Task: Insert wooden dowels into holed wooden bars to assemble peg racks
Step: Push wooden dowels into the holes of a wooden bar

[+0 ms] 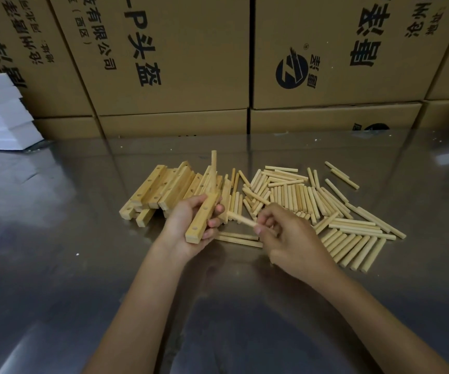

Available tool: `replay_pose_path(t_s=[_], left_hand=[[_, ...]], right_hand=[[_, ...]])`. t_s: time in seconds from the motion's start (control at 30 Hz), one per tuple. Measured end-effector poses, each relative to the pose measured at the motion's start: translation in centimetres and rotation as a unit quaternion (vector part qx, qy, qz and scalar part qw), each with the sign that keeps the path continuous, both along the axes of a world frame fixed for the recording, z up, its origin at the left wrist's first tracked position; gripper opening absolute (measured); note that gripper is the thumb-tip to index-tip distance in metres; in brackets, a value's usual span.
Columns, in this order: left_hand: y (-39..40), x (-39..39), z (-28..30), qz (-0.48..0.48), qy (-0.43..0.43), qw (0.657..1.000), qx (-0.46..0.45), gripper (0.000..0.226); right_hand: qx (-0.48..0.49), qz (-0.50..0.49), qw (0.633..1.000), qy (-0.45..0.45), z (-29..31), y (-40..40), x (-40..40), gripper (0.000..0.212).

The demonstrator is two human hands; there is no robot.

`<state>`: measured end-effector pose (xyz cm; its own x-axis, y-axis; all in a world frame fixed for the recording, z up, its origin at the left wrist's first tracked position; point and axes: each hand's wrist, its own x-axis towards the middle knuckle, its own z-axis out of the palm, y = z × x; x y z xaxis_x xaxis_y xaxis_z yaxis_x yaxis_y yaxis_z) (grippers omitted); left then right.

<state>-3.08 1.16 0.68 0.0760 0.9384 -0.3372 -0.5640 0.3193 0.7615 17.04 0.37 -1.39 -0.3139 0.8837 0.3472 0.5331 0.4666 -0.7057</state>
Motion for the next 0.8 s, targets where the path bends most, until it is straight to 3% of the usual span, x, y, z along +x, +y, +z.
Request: replay_pose_path(t_s=[0.1,0.23,0.4,0.5,0.8], left_hand=[[-0.1,1.2,-0.3,-0.012,0.002,1.000,0.015,0.025],[-0.6,3.4,-0.8,-0.067,-0.002,0.998,0.019,0.028],[-1.3,5.6,-0.9,-0.111,0.018,0.993,0.030,0.028],[-1.5,6.5,-1.0,-0.114,0.033,0.993,0.030,0.028],[-1.4,7.9,-2.3,-0.070,0.034,0.997,0.017,0.037]], right_hand=[[-0.146,0.009,0.957,0.250,1.7,0.1,0.4,0.007],[-0.120,0.014,0.931,0.345,2.7,0.3,1.3,0.007],[0.044,0.031,0.964,0.260,3.3,-0.2,1.0,0.008],[0.083,0.060,0.972,0.214,3.1,-0.7,0.5,0.007],[0.059,0.044,0.990,0.121,1.8,-0.5,0.4,0.017]])
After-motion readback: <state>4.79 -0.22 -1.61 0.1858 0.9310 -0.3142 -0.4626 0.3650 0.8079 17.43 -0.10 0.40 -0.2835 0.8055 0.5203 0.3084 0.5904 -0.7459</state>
